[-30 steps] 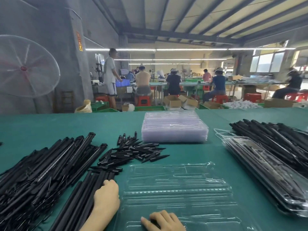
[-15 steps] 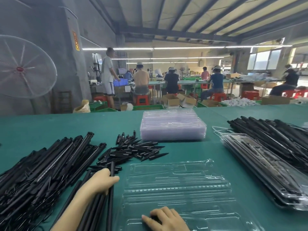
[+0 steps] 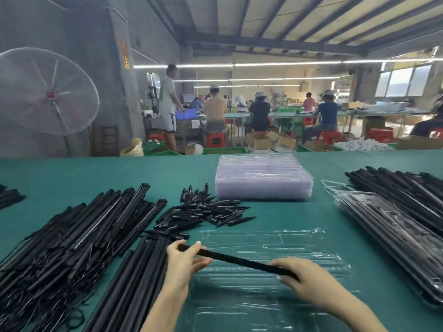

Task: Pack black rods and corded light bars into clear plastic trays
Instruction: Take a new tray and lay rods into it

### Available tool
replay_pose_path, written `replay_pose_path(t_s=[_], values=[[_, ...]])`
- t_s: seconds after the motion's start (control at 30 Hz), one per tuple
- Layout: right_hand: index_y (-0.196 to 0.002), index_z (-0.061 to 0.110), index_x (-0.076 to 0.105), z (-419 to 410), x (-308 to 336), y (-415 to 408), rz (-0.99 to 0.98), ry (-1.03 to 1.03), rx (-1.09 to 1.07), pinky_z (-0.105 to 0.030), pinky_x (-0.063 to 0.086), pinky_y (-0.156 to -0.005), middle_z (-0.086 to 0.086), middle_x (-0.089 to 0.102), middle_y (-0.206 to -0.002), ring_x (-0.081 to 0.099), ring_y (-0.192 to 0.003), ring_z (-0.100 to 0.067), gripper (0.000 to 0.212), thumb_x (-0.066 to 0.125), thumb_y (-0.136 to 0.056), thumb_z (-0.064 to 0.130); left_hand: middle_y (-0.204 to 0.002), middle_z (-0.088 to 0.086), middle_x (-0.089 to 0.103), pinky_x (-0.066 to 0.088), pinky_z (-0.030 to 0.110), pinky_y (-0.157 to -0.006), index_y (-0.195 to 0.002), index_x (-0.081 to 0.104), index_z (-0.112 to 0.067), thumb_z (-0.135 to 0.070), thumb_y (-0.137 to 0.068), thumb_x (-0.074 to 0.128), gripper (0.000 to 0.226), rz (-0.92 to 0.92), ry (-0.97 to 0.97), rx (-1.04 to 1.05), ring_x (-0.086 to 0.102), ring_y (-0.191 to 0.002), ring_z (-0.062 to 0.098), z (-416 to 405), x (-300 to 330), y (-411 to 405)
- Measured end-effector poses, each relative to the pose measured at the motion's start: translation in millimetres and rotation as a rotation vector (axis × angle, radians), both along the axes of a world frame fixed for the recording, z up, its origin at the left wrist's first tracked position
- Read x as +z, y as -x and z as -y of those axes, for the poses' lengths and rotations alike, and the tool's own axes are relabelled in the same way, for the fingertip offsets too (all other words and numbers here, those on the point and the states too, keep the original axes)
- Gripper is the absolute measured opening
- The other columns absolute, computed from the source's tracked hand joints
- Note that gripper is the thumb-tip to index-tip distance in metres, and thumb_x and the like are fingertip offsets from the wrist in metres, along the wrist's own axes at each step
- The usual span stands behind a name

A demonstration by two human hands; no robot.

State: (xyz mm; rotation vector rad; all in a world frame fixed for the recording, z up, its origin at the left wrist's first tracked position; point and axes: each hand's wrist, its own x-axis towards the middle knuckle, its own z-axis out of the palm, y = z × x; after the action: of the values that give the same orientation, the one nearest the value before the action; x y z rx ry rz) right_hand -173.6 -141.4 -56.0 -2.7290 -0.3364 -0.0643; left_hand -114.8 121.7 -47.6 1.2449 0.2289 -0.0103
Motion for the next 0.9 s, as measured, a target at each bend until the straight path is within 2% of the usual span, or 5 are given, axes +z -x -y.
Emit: replay_pose_path(t_s=[0.13, 0.23, 0.33, 0.53, 0.9], values=[[-0.117, 0.043, 0.06, 27.4, -12.4, 0.3, 0.177, -0.051, -0.049, -0.022, 0.043, -0.083, 0.015, 0.05, -0.094, 0.053, -0.086, -0.003, 0.027, 0.061, -0.092, 0.031, -0.07, 0.008, 0.067, 0.044, 0.02, -0.046, -0.099, 0.05, -0.012, -0.029, -0.088, 0.066, 0.025, 0.187, -0.546, 0.02, 0.057, -0.047, 0.013, -0.6, -15.2, 5.9], [-0.093, 0.049, 0.059, 41.3, -23.0, 9.0, 0.247, -0.167, -0.074, -0.016, 0.043, -0.079, 0.022, 0.056, -0.084, 0.055, -0.084, 0.005, 0.039, 0.076, -0.08, 0.017, -0.069, -0.003, 0.062, 0.043, 0.024, -0.061, -0.075, 0.056, -0.021, -0.043, -0.081, 0.069, 0.027, 0.309, -0.886, -0.045, 0.054, -0.063, 0.008, -0.8, -26.8, 13.4], [-0.082, 0.044, 0.062, 46.5, -30.5, 12.0, 0.292, -0.157, -0.1, -0.024, 0.048, -0.075, 0.024, 0.06, -0.082, 0.059, -0.078, 0.005, 0.036, 0.084, -0.071, 0.017, -0.081, -0.008, 0.052, 0.042, 0.025, -0.076, -0.073, 0.053, -0.027, -0.047, -0.08, 0.068, 0.026, 0.391, -1.142, -0.123, 0.05, -0.083, 0.005, 0.6, -35.4, 15.1], [-0.075, 0.032, 0.076, 45.6, -31.9, 13.8, 0.482, 0.004, -0.142, -0.033, 0.05, -0.058, 0.013, 0.059, -0.075, 0.052, -0.072, -0.003, 0.025, 0.089, -0.057, 0.019, -0.085, -0.013, 0.044, 0.042, 0.023, -0.076, -0.08, 0.054, -0.026, -0.03, -0.088, 0.065, 0.015, 0.45, -1.252, -0.153, 0.043, -0.09, 0.002, 5.0, -37.0, 15.6], [-0.073, 0.029, 0.074, 48.8, -33.8, 21.8, 0.409, 0.002, -0.221, -0.033, 0.05, -0.055, 0.014, 0.059, -0.073, 0.058, -0.066, -0.01, 0.026, 0.089, -0.061, 0.012, -0.095, -0.02, 0.046, 0.039, 0.018, -0.083, -0.1, 0.065, -0.027, -0.03, -0.096, 0.053, 0.012, 0.511, -1.351, -0.174, 0.043, -0.097, 0.0, 0.7, -40.2, 22.4]])
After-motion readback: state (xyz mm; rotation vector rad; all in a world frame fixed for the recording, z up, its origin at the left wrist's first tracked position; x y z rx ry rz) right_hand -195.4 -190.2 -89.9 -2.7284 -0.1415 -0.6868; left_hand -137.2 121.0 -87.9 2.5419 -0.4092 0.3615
